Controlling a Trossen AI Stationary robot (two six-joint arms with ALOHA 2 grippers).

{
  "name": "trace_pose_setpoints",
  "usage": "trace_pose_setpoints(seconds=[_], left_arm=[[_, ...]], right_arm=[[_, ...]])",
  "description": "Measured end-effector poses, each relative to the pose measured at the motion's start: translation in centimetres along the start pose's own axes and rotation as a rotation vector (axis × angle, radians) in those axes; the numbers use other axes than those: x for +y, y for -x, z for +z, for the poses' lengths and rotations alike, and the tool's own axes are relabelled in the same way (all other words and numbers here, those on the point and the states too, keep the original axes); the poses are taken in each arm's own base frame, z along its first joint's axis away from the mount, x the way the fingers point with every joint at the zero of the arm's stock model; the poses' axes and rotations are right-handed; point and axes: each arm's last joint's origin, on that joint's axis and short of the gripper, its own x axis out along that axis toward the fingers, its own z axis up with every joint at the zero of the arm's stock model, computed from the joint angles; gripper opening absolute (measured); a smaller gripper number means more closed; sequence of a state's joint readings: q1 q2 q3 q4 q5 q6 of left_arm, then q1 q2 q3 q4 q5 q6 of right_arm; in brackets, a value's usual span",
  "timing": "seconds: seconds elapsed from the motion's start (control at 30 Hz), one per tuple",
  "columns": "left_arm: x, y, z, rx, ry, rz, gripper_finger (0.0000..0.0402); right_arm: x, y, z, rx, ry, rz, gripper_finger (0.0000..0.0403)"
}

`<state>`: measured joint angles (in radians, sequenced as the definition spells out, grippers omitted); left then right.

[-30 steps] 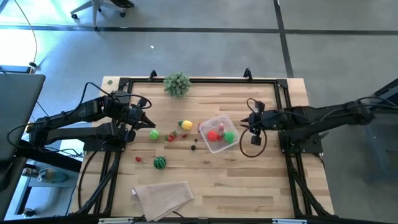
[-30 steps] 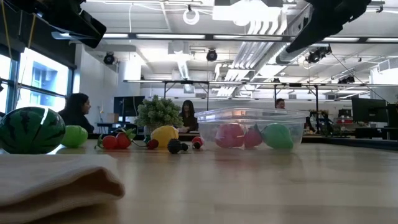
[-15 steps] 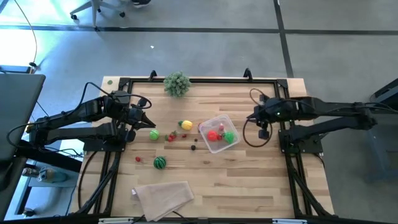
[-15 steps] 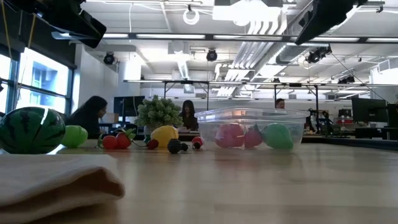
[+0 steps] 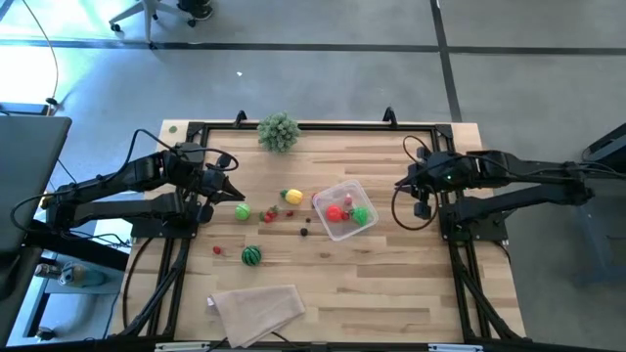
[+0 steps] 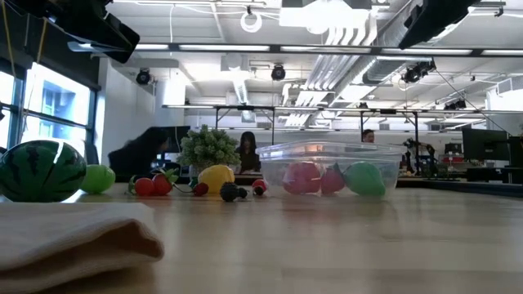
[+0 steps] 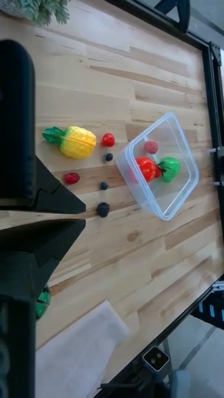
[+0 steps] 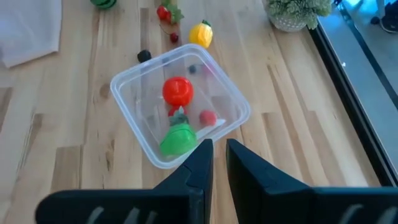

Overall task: Pick and placing Produce into tupperware
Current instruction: Put the pineapple into the transparent bin

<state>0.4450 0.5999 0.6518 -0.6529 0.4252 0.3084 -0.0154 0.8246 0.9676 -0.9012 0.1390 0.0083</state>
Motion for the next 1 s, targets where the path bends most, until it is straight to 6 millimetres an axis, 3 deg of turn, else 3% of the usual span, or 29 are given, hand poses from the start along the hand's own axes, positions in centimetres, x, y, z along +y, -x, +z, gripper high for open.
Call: trace_pose_setpoints(seconds=[0.8,1.0], left_arm=[[0.4,0.0,0.8,-0.068,-0.021,0.063,0.0017],[0.9,0.1,2.7,-0.254,0.175,0.067,0.0017]], right_arm=[[0.0,0.0,0.0,0.001,-0.018,0.000,0.0034],[0.0,0.0,0.0,0.001,-0.018,0.000,0.0034]])
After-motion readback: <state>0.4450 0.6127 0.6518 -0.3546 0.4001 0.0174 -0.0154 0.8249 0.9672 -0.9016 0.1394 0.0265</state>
